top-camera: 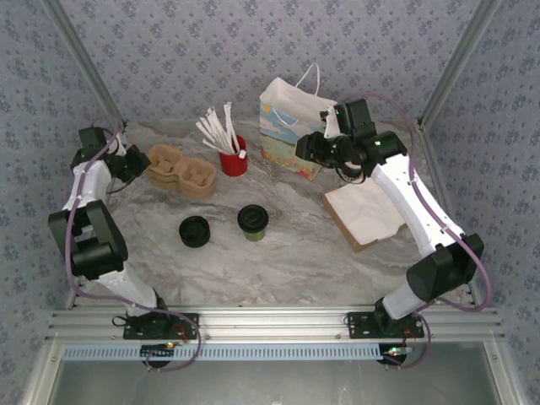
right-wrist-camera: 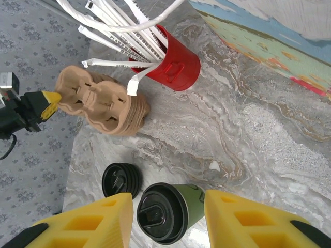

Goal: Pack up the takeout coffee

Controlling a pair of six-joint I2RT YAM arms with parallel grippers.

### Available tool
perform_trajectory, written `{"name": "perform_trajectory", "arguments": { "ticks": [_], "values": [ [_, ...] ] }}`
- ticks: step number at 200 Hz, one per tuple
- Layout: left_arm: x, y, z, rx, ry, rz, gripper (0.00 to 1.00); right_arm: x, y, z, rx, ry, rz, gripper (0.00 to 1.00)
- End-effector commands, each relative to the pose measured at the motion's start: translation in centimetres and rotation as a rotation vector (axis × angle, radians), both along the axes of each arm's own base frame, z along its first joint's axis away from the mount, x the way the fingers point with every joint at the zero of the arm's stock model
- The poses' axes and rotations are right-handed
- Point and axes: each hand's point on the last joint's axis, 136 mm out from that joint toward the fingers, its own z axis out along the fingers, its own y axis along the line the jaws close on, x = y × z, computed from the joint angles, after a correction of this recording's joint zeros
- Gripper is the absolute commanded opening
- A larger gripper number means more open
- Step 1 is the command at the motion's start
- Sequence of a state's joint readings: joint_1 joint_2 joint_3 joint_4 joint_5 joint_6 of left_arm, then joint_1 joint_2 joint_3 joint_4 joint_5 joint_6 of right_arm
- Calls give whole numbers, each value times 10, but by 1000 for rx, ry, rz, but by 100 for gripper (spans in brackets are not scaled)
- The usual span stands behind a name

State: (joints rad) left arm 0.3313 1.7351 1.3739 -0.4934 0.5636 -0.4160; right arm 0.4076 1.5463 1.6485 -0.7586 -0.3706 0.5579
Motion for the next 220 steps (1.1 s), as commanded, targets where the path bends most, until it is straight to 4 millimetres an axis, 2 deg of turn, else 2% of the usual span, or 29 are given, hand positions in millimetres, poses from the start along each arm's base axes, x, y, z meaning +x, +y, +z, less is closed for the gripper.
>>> {"name": "perform_trajectory", "arguments": {
  "ticks": [1,22,42,52,78,117,122,147,186,205,220],
  "values": [
    [16,-6,26,-153,-124,-48,5,-4,13,1,17,-1,17,43],
    [16,-1,29,-166,-136,-46,5,-5,36,-7,25,17,51,43],
    [16,-1,35,-168,-148,-52,5,-7,71,-16,41,25,113,43],
    [16,-2,31,-170,-135,-57,5,-6,86,-20,48,37,123,42],
    [14,2,22,-191,-134,-44,5,-10,139,-41,86,72,198,40],
    [13,4,1,-234,-100,-35,4,-7,195,-78,151,149,249,40],
    [12,4,-1,-237,-92,-34,4,-6,202,-77,158,152,259,40],
    [9,6,-11,-229,-60,-26,4,2,224,-89,155,167,254,41],
    [9,6,-15,-235,-53,-28,4,24,253,-106,232,195,229,41],
    [8,6,-14,-229,-52,-29,4,33,260,-106,240,187,221,40],
    [8,6,-9,-225,-59,-31,4,33,265,-101,250,184,226,41]
  ]
}}
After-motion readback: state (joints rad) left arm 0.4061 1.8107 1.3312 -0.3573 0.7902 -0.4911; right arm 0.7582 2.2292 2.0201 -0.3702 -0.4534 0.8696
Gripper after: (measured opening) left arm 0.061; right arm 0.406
